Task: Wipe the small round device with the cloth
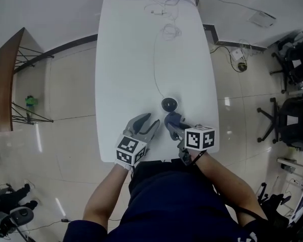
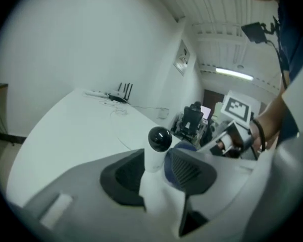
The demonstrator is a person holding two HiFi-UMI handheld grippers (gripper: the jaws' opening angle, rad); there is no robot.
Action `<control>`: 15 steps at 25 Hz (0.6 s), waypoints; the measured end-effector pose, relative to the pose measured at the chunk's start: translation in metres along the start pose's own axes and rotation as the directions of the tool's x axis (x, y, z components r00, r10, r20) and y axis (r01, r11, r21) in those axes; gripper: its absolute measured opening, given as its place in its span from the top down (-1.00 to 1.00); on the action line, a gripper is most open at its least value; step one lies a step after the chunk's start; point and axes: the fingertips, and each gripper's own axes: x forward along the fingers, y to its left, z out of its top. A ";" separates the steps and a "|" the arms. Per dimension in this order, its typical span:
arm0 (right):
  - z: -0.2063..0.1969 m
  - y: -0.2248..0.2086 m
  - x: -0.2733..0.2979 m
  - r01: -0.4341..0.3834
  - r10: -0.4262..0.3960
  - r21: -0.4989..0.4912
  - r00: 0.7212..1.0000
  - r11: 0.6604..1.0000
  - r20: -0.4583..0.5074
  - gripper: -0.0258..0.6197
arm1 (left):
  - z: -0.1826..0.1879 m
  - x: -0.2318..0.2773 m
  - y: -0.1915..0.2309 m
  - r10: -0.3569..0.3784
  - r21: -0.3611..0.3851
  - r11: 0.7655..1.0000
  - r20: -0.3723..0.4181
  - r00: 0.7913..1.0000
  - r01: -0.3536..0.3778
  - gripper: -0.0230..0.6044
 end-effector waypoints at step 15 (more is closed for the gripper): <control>0.043 0.059 0.024 -0.242 0.222 0.246 0.969 0.938 0.107 0.68 | -0.001 -0.067 0.019 0.148 -0.099 0.985 0.045 0.988 -0.143 0.52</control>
